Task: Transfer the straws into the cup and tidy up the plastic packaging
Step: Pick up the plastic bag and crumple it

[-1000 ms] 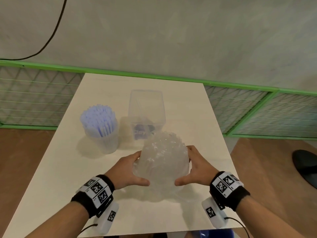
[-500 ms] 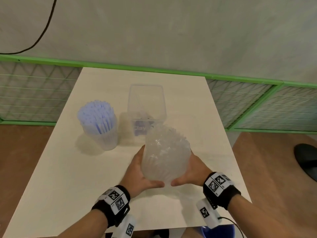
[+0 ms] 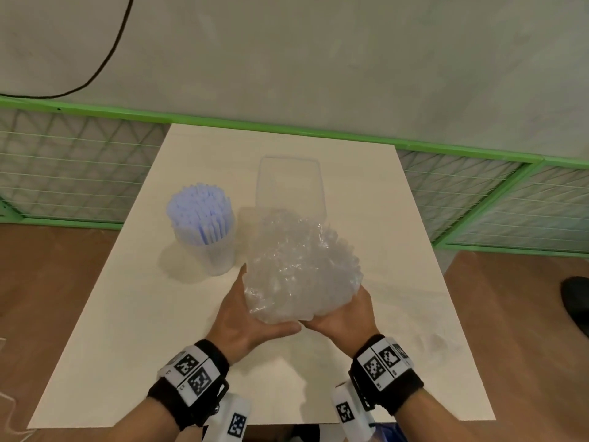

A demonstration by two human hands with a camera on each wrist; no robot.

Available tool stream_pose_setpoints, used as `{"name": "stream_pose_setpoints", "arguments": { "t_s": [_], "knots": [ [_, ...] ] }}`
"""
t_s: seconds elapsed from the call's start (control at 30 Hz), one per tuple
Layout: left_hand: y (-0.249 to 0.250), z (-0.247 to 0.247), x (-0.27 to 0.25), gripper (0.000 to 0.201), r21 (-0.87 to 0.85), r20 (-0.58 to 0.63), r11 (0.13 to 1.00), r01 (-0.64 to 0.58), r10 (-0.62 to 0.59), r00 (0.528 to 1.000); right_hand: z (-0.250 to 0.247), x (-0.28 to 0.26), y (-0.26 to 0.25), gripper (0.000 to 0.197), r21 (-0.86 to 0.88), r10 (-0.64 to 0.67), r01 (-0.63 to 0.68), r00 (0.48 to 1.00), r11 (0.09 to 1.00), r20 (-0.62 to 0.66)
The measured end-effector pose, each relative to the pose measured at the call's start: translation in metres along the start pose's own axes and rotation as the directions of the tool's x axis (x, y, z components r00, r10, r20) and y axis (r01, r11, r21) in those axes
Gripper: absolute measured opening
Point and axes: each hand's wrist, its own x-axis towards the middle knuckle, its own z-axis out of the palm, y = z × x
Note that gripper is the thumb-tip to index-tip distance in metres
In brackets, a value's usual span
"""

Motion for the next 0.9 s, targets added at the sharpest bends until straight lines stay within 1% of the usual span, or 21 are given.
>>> {"name": "stream_pose_setpoints", "arguments": {
  "t_s": [0.07, 0.1, 0.2, 0.27, 0.3, 0.37, 0.43, 0.53, 0.63, 0.7, 0.73, 0.8, 0.9],
  "knots": [
    [0.002, -0.014, -0.002, 0.106, -0.008, -0.041, 1.0, -0.029, 0.029, 0.999, 0.016, 0.005, -0.008, 0.1, 0.038, -0.005, 0.005, 1.0, 0.999, -0.009],
    [0.001, -0.022, -0.003, 0.105, -0.022, -0.072, 0.999, -0.033, 0.031, 0.997, 0.024, 0.006, -0.012, 0.1, 0.031, -0.019, 0.019, 1.0, 0.999, -0.003],
    [-0.011, -0.041, -0.001, 0.099, -0.038, -0.129, 0.999, -0.015, 0.01, 0.992, 0.05, 0.008, -0.021, 0.1, 0.009, -0.041, 0.04, 0.999, 0.999, 0.005],
    [-0.023, -0.053, 0.002, 0.099, -0.034, -0.109, 0.999, 0.028, -0.032, 0.994, 0.065, 0.009, -0.023, 0.102, -0.006, -0.031, 0.031, 1.0, 1.0, 0.007],
    [-0.03, -0.057, 0.002, 0.103, -0.033, -0.079, 0.998, 0.058, -0.061, 0.995, 0.072, 0.008, -0.023, 0.103, -0.004, -0.025, 0.025, 1.0, 1.0, 0.009],
    [-0.04, -0.062, 0.001, 0.111, 0.032, -0.037, 0.994, 0.109, -0.108, 0.993, 0.082, 0.007, -0.019, 0.103, 0.018, 0.008, -0.008, 1.0, 1.0, 0.013],
    [-0.05, -0.063, 0.0, 0.107, 0.035, -0.063, 0.991, 0.132, -0.13, 0.99, 0.087, 0.006, -0.014, 0.102, 0.012, 0.023, -0.023, 0.999, 1.0, 0.026],
    [-0.057, -0.062, 0.002, 0.104, 0.074, -0.098, 0.988, 0.133, -0.126, 0.987, 0.087, 0.008, -0.012, 0.104, -0.008, 0.036, -0.035, 0.996, 0.999, 0.085],
    [-0.06, -0.067, 0.007, 0.1, 0.025, -0.08, 0.988, 0.15, -0.148, 0.986, 0.074, 0.011, -0.023, 0.111, 0.014, -0.012, 0.009, 0.98, 1.0, 0.198],
    [-0.058, -0.069, 0.009, 0.103, 0.045, -0.084, 0.99, 0.132, -0.128, 0.988, 0.057, 0.014, -0.035, 0.117, 0.042, -0.054, 0.044, 0.957, 0.998, 0.284],
    [-0.058, -0.07, 0.01, 0.108, 0.065, -0.091, 0.993, 0.1, -0.094, 0.991, 0.048, 0.016, -0.041, 0.118, 0.058, -0.06, 0.044, 0.949, 0.997, 0.309],
    [-0.057, -0.072, 0.01, 0.116, 0.047, -0.073, 0.998, 0.041, -0.038, 0.997, 0.036, 0.021, -0.051, 0.121, 0.072, -0.056, 0.032, 0.932, 0.997, 0.357],
    [-0.055, -0.076, 0.007, 0.121, 0.063, -0.064, 0.997, -0.043, 0.047, 0.997, 0.034, 0.024, -0.053, 0.123, 0.001, -0.016, 0.017, 0.918, 1.0, 0.396]
  ]
}}
